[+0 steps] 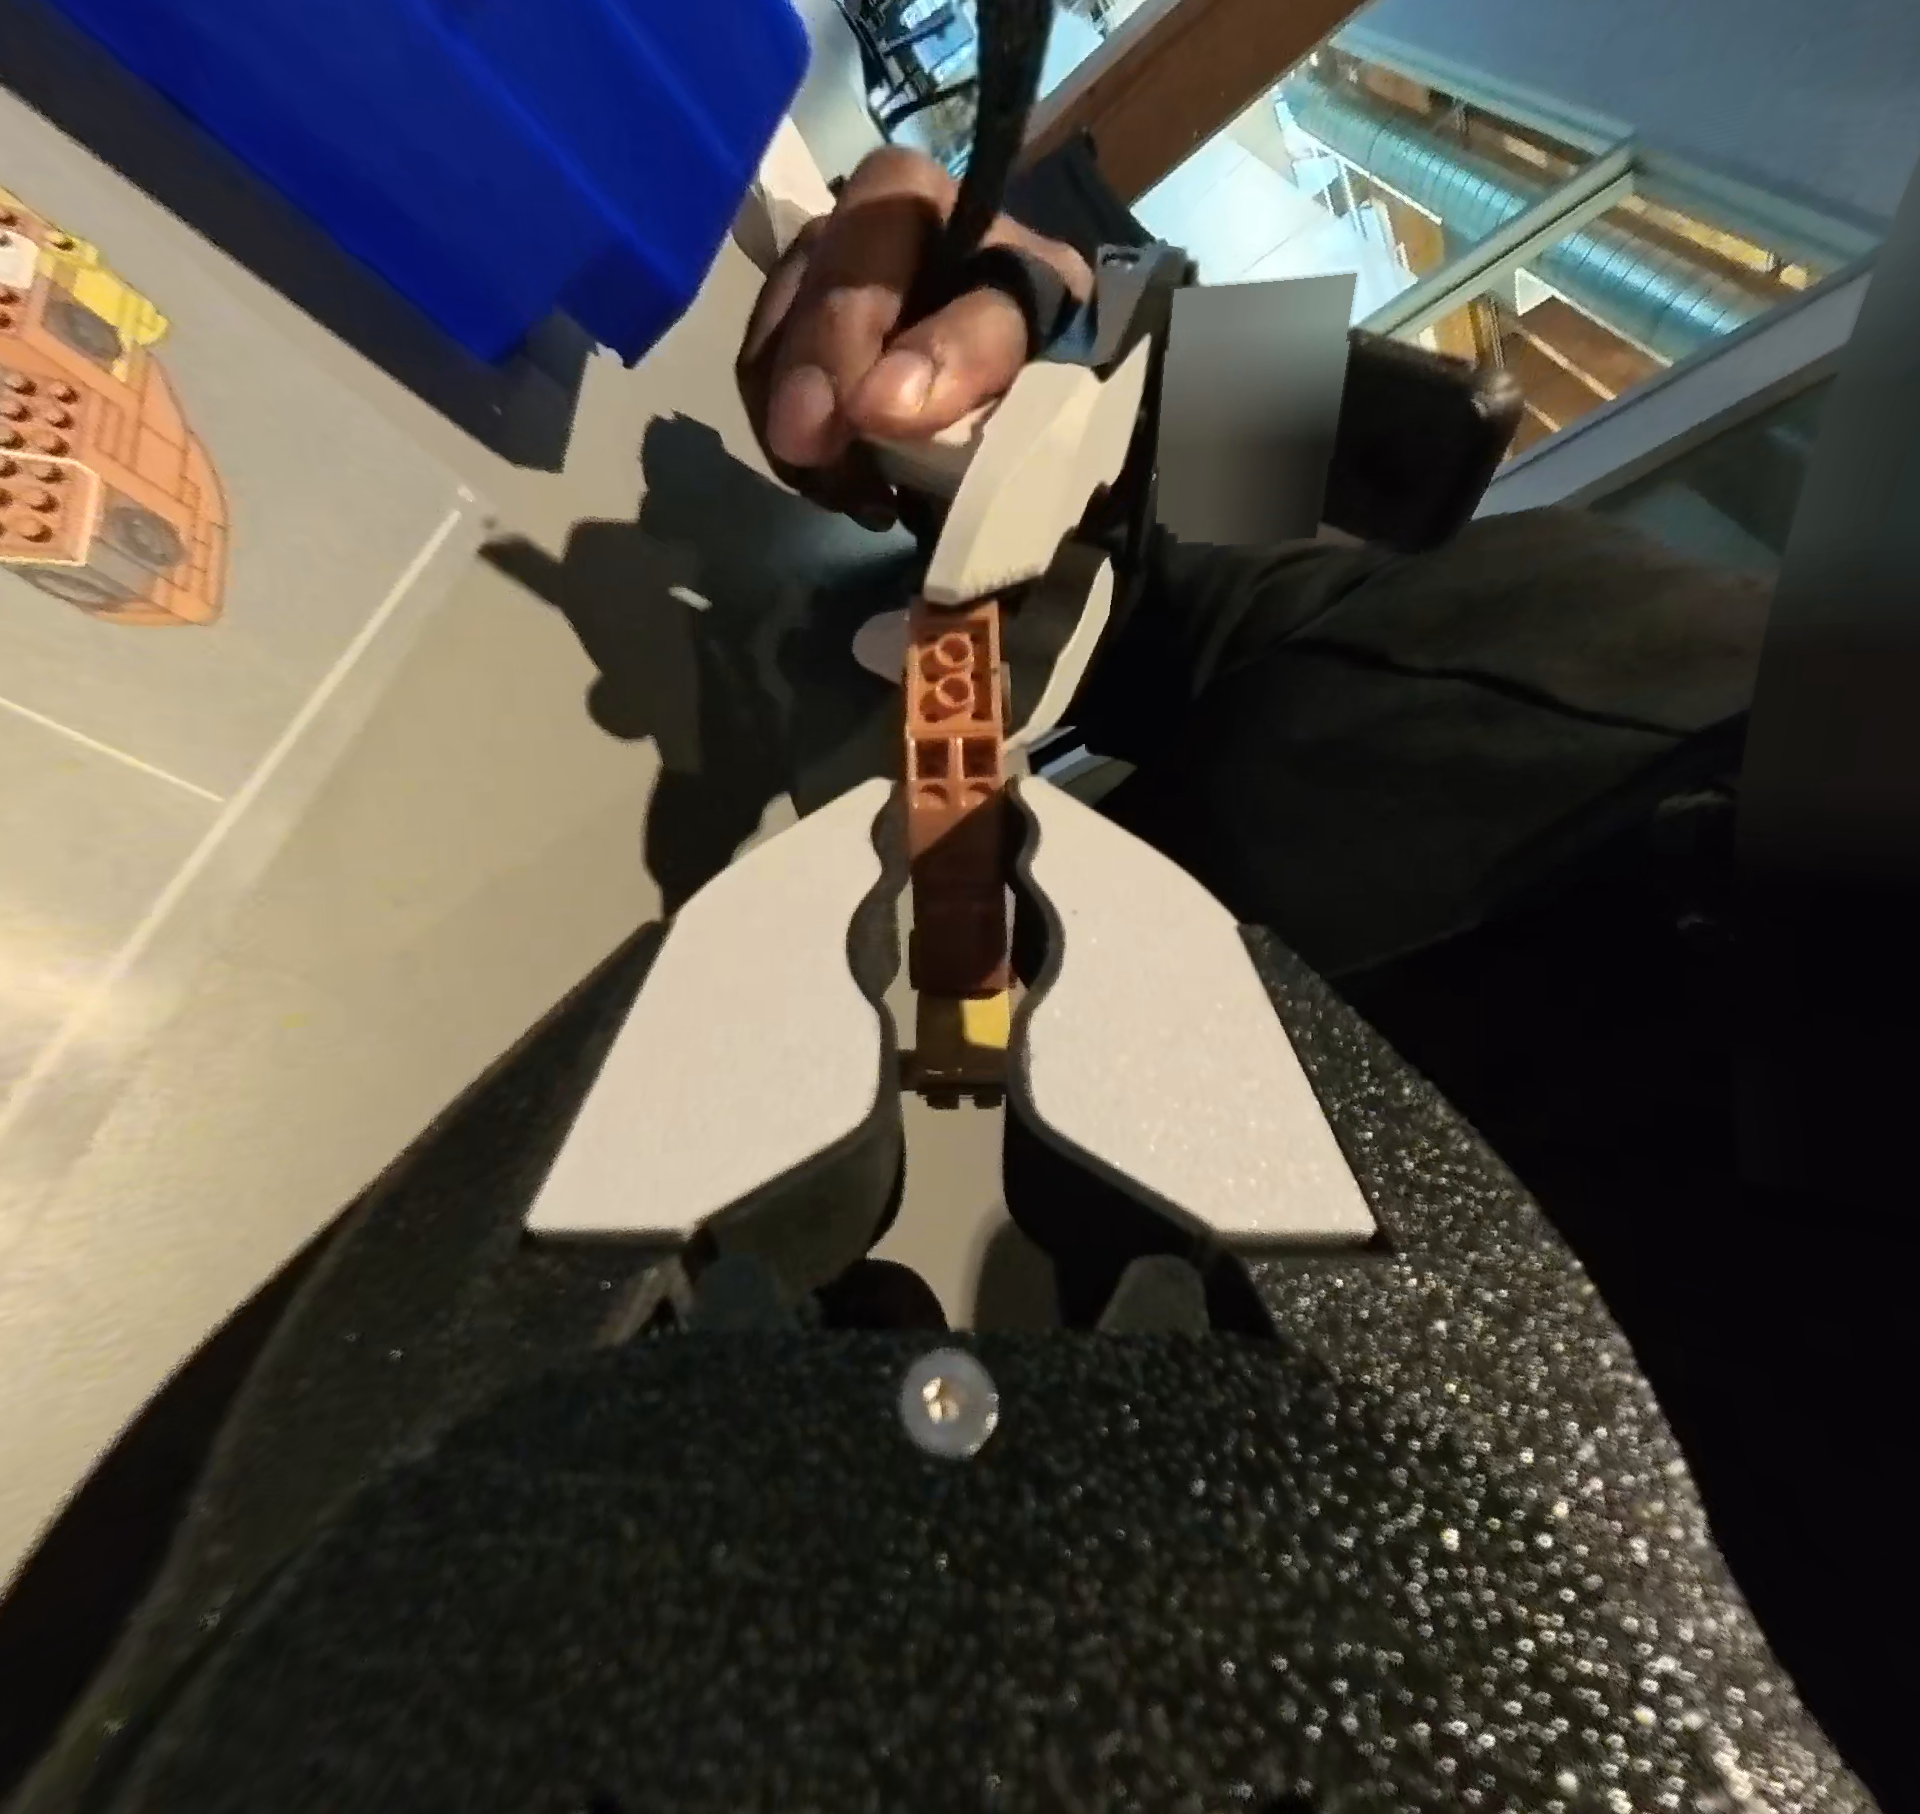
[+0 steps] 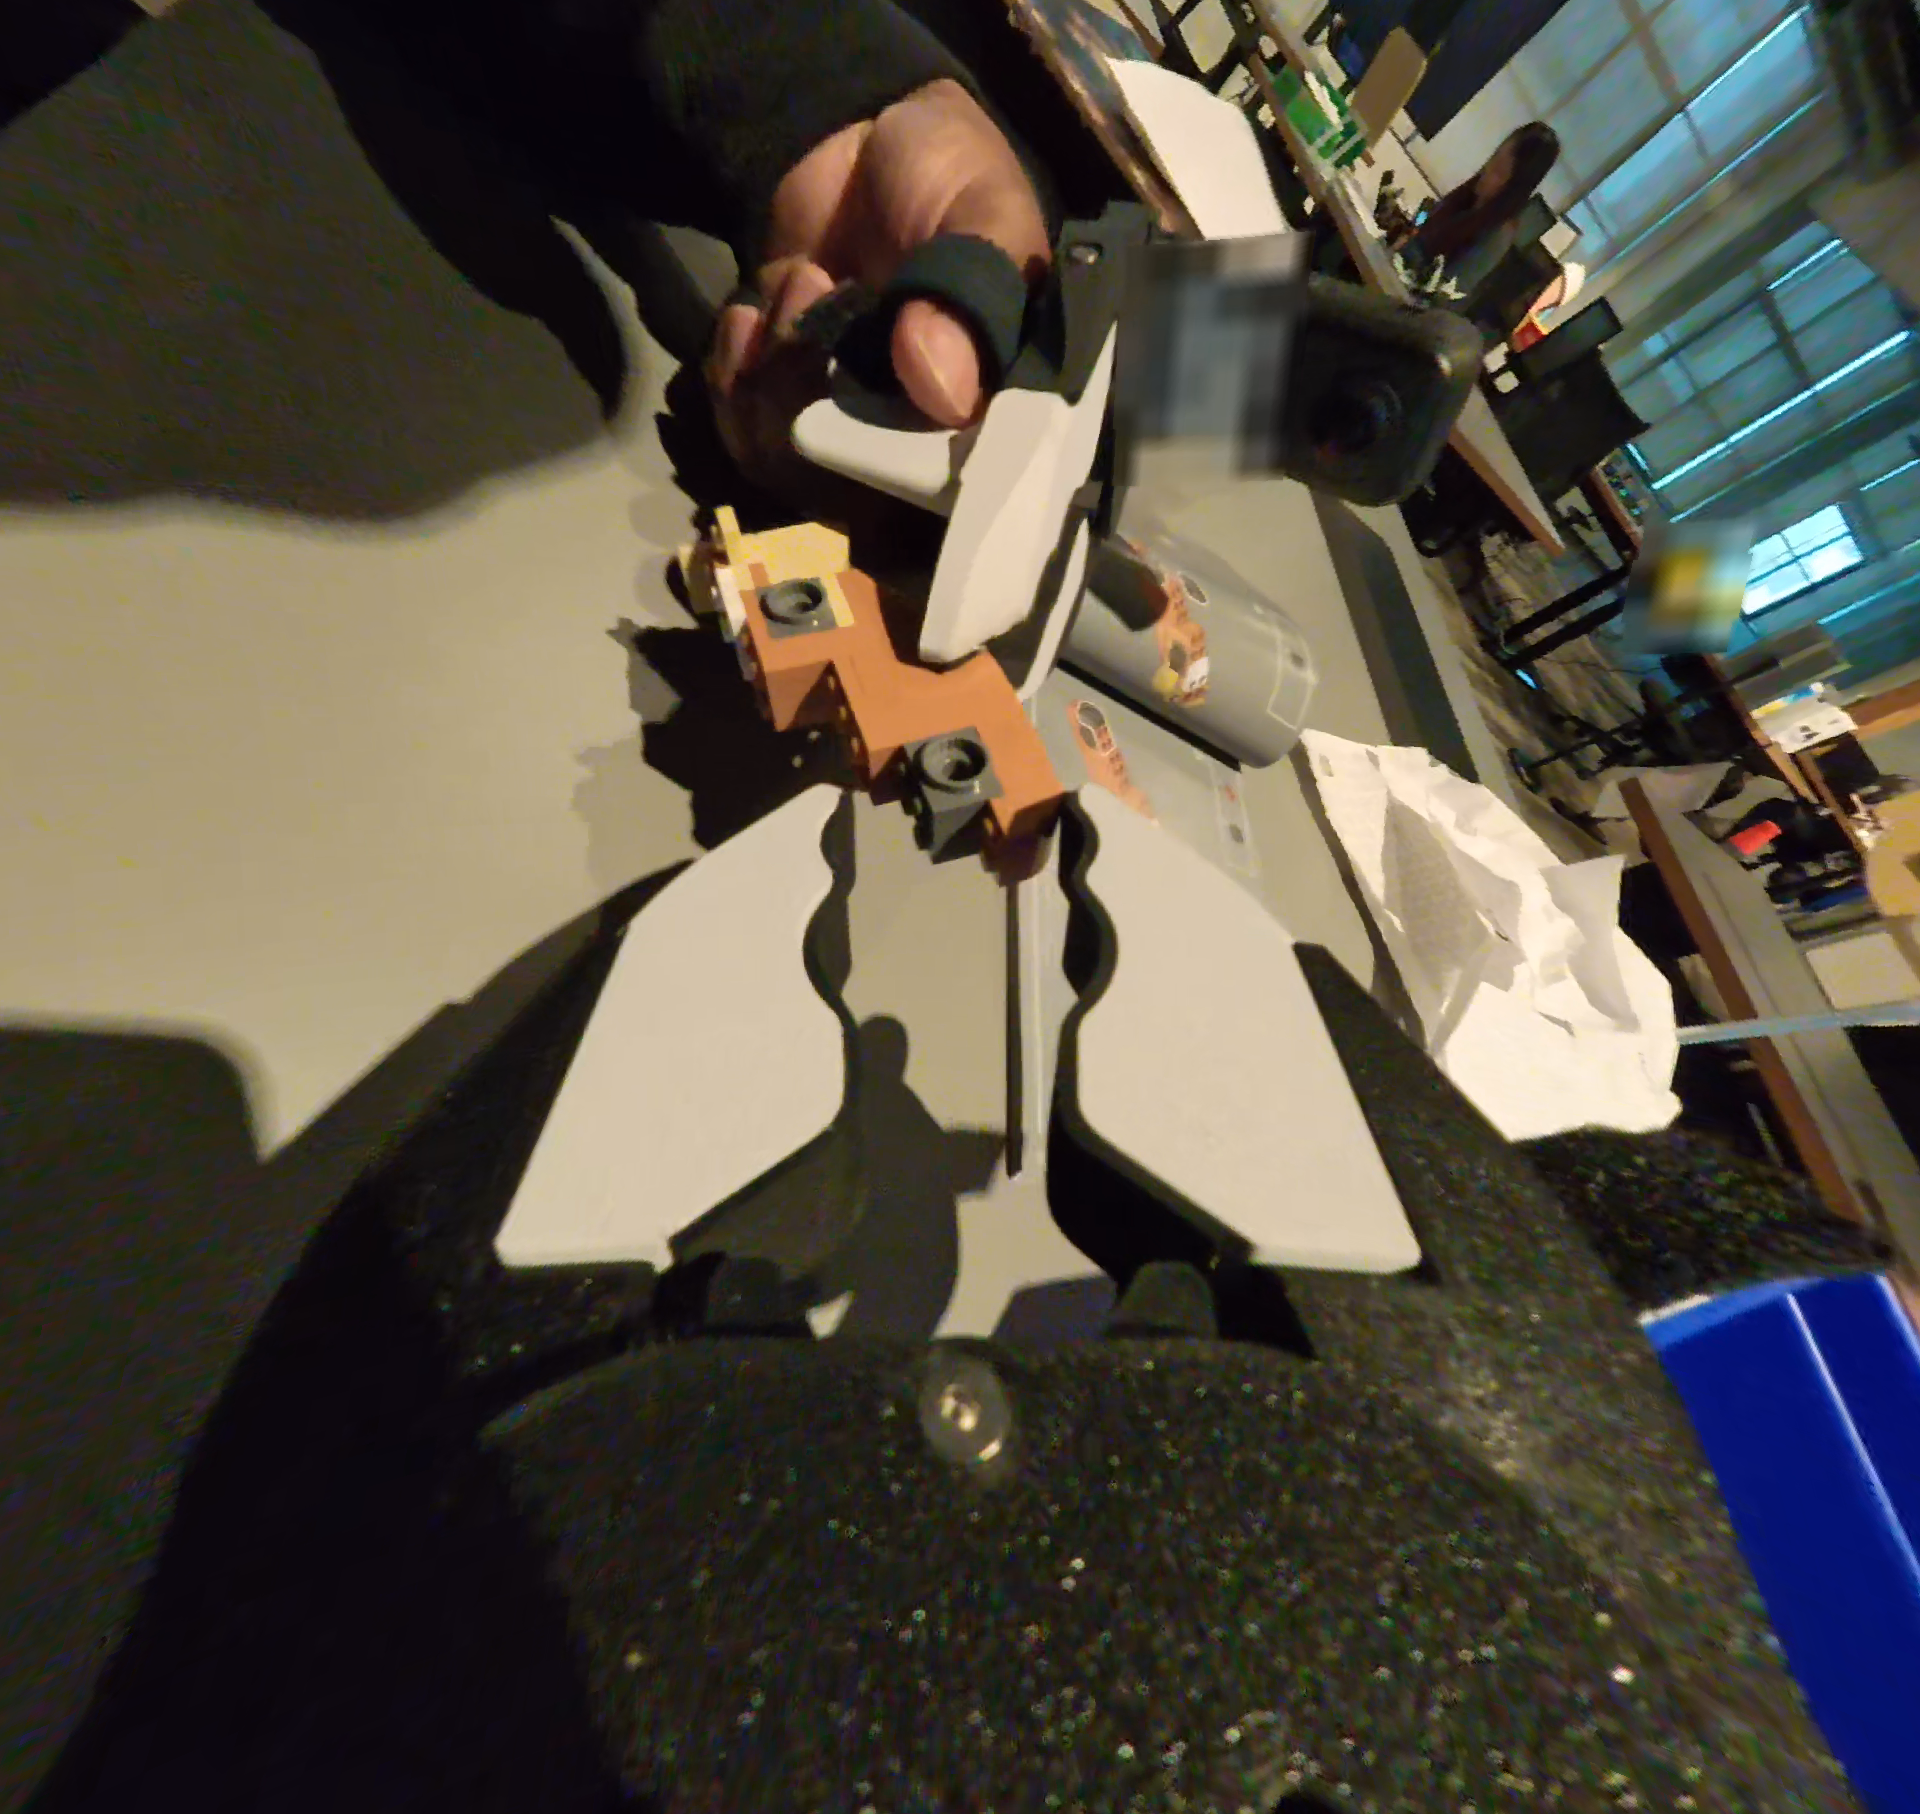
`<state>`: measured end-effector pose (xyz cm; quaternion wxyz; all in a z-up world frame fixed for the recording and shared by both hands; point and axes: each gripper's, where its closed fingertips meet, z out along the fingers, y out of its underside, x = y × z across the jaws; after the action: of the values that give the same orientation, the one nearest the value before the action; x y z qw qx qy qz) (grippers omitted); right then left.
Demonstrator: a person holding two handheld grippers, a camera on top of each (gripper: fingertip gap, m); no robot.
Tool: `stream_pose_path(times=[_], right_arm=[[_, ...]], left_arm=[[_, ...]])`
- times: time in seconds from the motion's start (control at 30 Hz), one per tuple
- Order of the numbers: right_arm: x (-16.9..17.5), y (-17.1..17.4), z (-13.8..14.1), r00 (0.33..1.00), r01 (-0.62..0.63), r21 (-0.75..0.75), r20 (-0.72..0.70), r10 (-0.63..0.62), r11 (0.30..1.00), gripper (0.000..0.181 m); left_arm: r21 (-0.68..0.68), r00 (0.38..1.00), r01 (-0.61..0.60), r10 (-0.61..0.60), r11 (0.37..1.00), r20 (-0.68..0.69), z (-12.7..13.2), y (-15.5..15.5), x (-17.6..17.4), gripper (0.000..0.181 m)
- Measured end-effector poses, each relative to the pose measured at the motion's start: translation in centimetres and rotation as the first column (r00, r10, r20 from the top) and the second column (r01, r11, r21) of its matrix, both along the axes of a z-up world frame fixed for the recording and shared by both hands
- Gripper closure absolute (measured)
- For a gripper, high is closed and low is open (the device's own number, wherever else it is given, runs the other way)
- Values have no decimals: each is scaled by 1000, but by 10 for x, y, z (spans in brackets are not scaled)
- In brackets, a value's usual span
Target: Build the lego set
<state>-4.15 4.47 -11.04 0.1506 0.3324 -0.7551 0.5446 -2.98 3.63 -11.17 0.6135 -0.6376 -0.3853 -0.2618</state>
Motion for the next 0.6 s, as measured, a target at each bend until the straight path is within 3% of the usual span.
stream_pose_path(times=[0.13, 0.33, 0.6], right_arm=[[0, 0, 6, 1000, 10, -36, -14, -11, 999, 142], [3, 1, 7, 999, -7, -48, -31, 5, 999, 152], [3, 0, 7, 999, 3, -28, 34, -2, 1000, 154]], left_arm=[[-10, 1000, -3, 3, 1000, -1, -1, 1, 0, 165], [-15, 1000, 6, -6, 1000, 0, -2, 2, 1, 165], [-10, 1000, 0, 0, 1000, -1, -1, 2, 1, 165]])
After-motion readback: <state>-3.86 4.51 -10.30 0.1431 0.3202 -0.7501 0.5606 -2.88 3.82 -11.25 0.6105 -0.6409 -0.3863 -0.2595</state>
